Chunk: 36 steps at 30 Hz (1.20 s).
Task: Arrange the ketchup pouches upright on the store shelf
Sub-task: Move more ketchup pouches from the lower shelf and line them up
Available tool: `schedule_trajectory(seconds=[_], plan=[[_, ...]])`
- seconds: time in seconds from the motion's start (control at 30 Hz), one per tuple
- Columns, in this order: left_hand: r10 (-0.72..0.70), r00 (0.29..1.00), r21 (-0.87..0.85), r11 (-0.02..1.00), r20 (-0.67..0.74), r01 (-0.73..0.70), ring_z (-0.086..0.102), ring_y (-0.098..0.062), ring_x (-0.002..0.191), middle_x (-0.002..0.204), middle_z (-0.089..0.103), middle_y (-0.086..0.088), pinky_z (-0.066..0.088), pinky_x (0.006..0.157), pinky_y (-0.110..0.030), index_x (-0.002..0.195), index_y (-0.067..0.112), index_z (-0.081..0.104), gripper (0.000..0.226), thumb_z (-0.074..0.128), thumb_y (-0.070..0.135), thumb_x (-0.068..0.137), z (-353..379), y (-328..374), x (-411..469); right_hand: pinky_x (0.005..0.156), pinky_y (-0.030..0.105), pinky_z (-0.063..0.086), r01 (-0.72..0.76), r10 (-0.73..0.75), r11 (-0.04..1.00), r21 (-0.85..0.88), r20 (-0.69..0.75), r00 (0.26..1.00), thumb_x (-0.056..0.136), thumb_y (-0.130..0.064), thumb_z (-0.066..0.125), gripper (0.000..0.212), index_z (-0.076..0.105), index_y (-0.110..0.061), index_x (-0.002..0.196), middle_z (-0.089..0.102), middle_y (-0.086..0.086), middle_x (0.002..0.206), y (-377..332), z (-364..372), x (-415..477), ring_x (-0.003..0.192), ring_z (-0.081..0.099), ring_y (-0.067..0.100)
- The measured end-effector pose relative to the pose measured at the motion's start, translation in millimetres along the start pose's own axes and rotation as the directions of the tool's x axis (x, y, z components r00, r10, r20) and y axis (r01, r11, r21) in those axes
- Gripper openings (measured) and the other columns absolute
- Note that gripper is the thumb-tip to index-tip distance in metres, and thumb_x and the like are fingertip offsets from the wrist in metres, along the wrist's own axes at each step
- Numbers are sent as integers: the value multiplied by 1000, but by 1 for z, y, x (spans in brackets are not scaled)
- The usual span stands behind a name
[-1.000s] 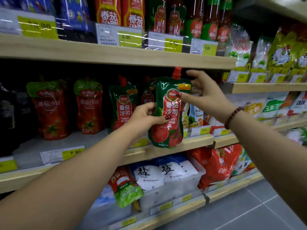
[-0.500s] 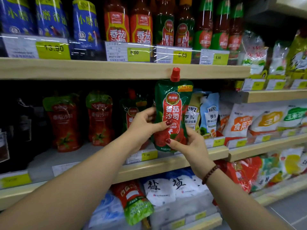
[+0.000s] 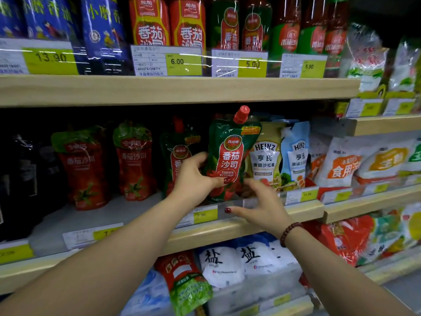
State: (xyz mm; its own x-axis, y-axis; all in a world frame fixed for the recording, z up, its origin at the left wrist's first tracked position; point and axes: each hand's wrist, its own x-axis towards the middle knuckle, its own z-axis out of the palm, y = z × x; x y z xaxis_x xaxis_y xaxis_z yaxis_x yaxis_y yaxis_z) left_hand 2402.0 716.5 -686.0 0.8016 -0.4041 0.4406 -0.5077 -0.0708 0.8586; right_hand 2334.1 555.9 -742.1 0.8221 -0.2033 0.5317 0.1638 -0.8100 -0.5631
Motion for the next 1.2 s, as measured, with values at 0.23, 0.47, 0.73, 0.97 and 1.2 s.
schedule_trajectory(seconds=[0.23,0.47,0.73,0.97,1.2], plan=[[-31,998,34,999,-48,33,58,3,84,87,62,20,46,72,-20,105,25,62,48,81,11,63,20,-19,5,79,35,43,55,-97,977,-207,-197,976,64,-67,62,50,64,-20,81,64,-7,79,20,9,-7,79,56,14],[-115,992,90,989,-61,120,63,-21,98,103,67,-1,52,90,-42,110,19,57,50,80,10,65,28,-30,17,71,29,29,135,-203,952,-275,-235,951,70,-68,53,49,51,-20,66,45,-11,64,23,13,-8,67,42,12],[-58,998,270,961,-5,57,56,-1,78,97,63,8,41,68,-14,113,20,56,49,78,18,69,31,-37,18,69,30,29,162,-237,948,-275,-264,935,72,-64,52,40,42,-25,66,40,-14,64,22,15,-10,66,39,11],[160,981,522,849,-111,-79,65,-22,90,109,62,-9,56,77,-35,143,33,2,107,79,22,68,31,-31,0,70,31,31,140,-219,946,-293,-253,942,72,-65,51,44,48,-21,66,45,-10,65,23,16,-12,67,44,14],[205,976,669,715,77,-203,57,-19,74,96,53,-6,56,64,-37,135,53,-19,123,79,18,69,24,-21,0,72,31,31,148,-221,951,-273,-258,941,73,-64,50,40,41,-25,67,42,-12,66,22,16,-12,68,41,13]])
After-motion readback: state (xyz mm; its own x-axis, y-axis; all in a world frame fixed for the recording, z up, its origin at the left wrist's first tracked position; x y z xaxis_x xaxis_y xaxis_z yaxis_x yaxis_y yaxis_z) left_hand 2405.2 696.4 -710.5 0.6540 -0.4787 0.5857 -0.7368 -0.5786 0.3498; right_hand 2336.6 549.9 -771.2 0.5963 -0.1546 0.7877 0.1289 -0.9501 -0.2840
